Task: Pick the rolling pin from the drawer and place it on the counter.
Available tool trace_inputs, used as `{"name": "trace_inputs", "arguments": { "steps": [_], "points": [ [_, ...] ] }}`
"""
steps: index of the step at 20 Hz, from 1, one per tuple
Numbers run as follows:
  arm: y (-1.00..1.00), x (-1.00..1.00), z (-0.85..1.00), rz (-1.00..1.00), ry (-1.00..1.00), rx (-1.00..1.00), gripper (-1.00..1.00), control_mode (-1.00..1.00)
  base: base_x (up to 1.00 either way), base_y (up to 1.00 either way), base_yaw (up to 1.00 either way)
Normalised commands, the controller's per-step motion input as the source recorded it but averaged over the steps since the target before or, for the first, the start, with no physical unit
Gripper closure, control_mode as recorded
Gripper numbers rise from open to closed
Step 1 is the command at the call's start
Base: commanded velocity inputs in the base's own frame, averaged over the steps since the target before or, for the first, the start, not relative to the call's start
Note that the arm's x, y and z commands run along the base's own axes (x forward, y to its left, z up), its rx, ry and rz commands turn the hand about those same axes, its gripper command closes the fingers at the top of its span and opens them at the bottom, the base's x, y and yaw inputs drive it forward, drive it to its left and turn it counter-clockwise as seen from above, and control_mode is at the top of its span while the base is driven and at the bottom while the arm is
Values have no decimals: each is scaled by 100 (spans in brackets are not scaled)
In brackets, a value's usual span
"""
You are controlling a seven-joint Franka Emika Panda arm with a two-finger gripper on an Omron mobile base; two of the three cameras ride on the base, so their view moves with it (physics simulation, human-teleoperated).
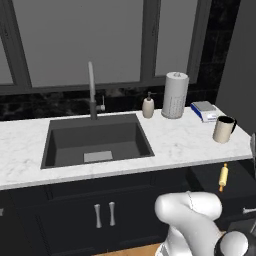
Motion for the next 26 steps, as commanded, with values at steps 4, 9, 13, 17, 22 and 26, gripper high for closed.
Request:
{"name": "trace_inputs", "arguments": {
  "steps": [4, 9, 13, 17, 22, 26],
  "points": [
    [-100, 7, -60, -18, 19, 59, -100, -100, 0, 0, 0],
    [-39, 11, -43, -8, 10, 35, -100, -100, 0, 0, 0],
    [0, 3, -38, 0, 3, 11, -100, -100, 0, 0, 0],
    [0, 16, -49, 0, 1, 10, -100, -100, 0, 0, 0],
    [0, 21, -46, -3, 0, 6, -100, -100, 0, 0, 0],
    [1, 39, -47, -3, 0, 1, -100, -100, 0, 0, 0]
  ]
}}
